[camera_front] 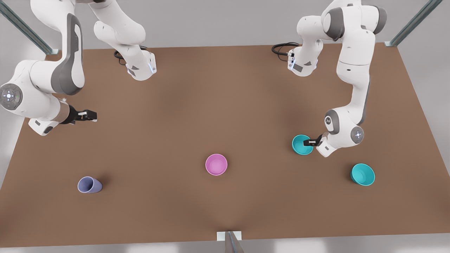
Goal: Stack the blue bowl on the pink bowl
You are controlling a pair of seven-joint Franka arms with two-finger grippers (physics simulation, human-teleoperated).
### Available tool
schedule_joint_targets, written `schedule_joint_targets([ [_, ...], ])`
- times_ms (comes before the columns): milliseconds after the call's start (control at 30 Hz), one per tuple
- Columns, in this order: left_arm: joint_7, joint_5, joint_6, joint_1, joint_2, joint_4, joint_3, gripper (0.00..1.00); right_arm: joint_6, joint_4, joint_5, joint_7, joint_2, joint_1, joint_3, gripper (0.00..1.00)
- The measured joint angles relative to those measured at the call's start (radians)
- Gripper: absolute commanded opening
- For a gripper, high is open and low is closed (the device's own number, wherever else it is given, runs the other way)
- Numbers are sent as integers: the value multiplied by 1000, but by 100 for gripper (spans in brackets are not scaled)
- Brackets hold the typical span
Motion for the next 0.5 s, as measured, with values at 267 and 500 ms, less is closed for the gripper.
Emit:
schedule_joint_targets([
  [267,21,-20,15,-2,7,6,1,28,4,13,0,-30,20,-95,0,100],
  [500,8,-10,-31,-7,-50,76,1,21,5,18,0,-52,28,-157,-1,100],
])
